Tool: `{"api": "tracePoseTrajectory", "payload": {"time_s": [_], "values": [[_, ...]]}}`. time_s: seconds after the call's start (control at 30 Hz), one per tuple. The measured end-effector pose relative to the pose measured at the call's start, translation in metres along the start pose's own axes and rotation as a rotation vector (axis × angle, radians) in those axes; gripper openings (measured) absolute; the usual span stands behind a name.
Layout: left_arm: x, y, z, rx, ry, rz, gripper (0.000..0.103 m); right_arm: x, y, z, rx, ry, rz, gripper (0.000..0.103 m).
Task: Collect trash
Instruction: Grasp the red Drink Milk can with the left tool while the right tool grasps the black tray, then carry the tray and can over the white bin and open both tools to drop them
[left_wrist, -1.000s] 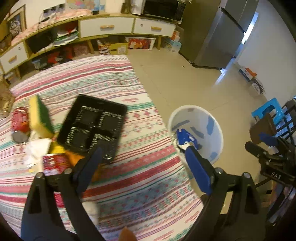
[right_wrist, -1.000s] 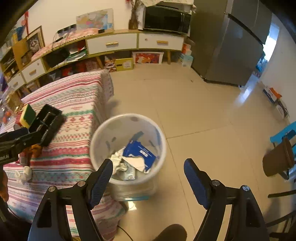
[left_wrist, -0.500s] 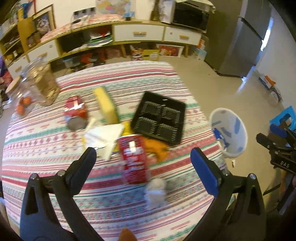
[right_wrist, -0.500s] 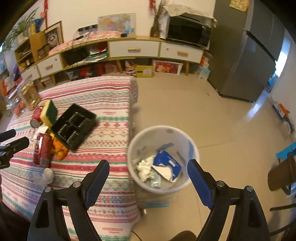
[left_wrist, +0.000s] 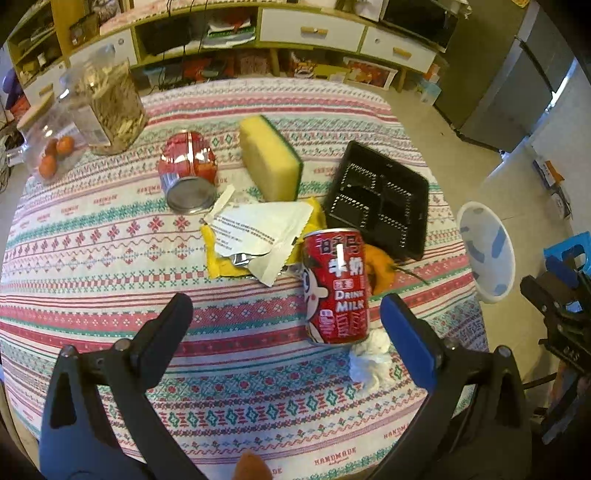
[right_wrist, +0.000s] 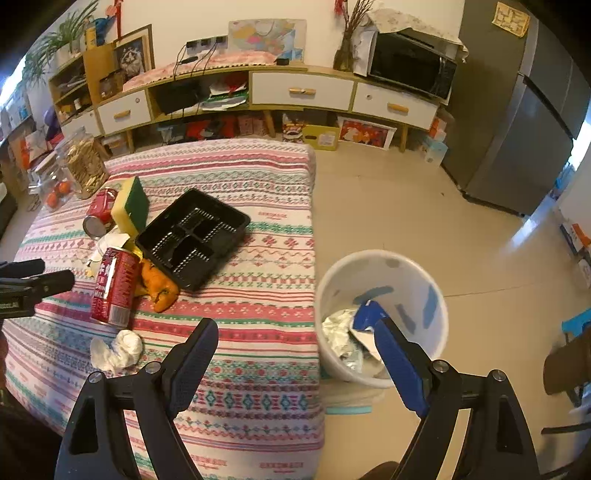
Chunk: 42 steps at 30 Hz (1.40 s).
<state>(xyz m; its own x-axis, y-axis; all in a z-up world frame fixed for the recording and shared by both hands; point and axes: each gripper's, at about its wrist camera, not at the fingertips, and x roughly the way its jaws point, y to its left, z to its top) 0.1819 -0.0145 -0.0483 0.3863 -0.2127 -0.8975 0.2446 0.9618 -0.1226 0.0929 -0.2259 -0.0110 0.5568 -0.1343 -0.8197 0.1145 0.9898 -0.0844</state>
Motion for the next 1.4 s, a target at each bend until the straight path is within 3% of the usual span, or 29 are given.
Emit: {"api": "tracePoseTrajectory", "payload": {"time_s": [0.2,0.43,0.63,0.9,1.17,1.4], "values": [[0.031,-0.011,0.003,0.018,0.062,-0.009,0.081,0.005,0.008,0.005,-0.012,-0.009,-0.010,0.088],[0.061,-0.026,0.004,0.012,0.139,-0.133,0.056,0.021,0.008,0.016,0.023,0.005,0.002,0.088],[0.052,-0.025,0.009,0.000,0.108,-0.126,0.054,0.042,0.010,0.029,0.095,0.036,0.060,0.088],[0.014,-0.005,0.014,0.003,0.005,-0.066,0.054,0.078,0.042,0.046,0.127,0.073,0.121,0.088],[0.010,0.021,0.017,-0.042,-0.005,-0.051,0.054,0.115,0.066,0.056,0.184,0.122,0.178,0.088],[0.009,0.025,0.019,-0.055,-0.006,-0.041,0.054,0.140,0.078,0.057,0.164,0.156,0.148,0.088]]}}
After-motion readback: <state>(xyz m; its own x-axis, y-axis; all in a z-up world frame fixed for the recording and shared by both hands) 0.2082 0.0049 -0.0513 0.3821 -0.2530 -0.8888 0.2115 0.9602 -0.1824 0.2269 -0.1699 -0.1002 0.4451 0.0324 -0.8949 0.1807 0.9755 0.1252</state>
